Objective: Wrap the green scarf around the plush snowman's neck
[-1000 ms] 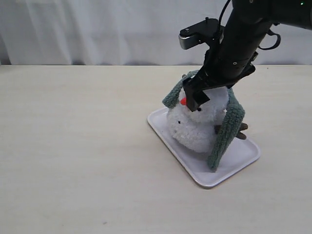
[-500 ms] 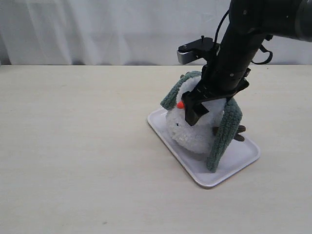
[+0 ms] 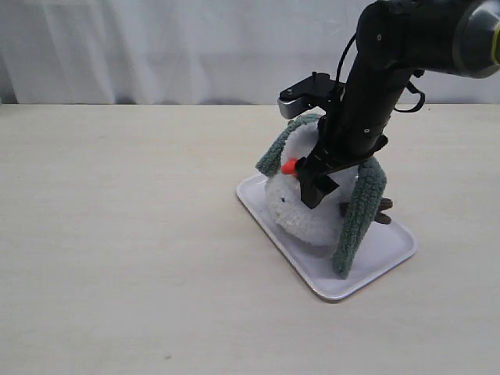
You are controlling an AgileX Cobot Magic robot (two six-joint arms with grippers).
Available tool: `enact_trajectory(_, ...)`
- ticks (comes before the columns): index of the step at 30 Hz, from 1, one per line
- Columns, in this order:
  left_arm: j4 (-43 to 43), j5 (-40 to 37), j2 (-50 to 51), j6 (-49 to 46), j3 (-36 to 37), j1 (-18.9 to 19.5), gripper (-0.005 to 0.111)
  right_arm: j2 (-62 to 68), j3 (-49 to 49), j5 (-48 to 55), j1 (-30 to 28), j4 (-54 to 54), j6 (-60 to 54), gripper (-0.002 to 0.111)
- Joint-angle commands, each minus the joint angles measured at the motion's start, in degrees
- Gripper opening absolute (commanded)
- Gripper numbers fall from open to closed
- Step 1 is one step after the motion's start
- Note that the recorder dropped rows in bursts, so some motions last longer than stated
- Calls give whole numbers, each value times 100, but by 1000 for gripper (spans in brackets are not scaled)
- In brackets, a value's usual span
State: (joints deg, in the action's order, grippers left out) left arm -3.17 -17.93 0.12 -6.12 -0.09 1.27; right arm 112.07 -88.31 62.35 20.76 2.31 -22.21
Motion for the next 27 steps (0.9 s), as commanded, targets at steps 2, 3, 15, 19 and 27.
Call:
enact_trajectory(2,12,39,-12,38,9,10,0,69,9,-52,-2,-44,-375,49)
enact_trajectory(3,12,39,-12,38,9,10,0,69,9,-39,-2,-44,-513,41)
enact_trajectory(15,12,39,-12,38,9,10,0,69,9,-11,8,-189,-2303,4)
enact_trajectory(19,12,39,-12,38,9,10,0,69,9,35,8,-78,-3396,4)
enact_trajectory(27,12,39,-12,38,9,10,0,69,9,102,8,72,-6456,4)
